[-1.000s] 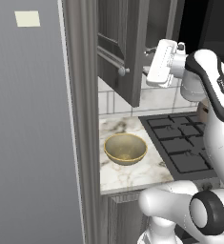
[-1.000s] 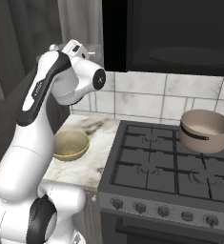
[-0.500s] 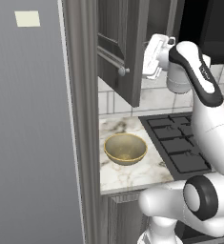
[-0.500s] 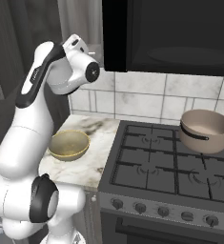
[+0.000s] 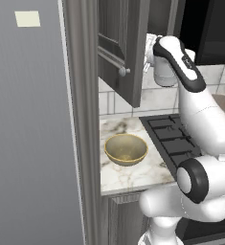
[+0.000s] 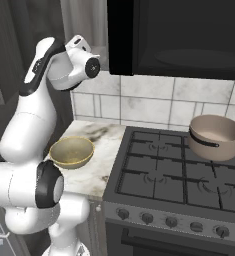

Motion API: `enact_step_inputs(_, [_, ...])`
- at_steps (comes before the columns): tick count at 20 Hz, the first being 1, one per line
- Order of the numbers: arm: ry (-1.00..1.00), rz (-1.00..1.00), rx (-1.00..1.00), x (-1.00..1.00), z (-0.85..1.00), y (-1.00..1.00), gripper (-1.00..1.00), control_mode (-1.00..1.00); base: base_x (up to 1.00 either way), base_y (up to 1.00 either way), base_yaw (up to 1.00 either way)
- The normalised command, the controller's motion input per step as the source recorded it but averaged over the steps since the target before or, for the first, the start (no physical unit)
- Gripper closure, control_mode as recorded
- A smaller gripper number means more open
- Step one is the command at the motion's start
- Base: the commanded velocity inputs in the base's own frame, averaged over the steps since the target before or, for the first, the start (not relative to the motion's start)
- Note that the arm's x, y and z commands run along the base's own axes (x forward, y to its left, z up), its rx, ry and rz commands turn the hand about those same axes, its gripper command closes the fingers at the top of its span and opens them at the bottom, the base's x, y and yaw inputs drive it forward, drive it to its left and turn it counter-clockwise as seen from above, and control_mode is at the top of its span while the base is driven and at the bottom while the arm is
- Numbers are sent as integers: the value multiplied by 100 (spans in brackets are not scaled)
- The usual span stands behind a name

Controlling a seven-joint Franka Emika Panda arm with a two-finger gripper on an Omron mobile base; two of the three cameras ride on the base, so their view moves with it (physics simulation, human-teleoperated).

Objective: Open the cabinet and move the ladle to the pot. Then close the cabinet.

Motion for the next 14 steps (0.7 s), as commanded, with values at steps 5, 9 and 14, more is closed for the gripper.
enact_step_inputs(5, [11, 0, 0, 36, 0, 21, -100, -100, 0, 0, 0])
enact_step_inputs(9, [8, 0, 0, 31, 0, 19, -100, -100, 0, 0, 0])
enact_step_inputs(14, [5, 0, 0, 28, -3, 11, -100, -100, 0, 0, 0])
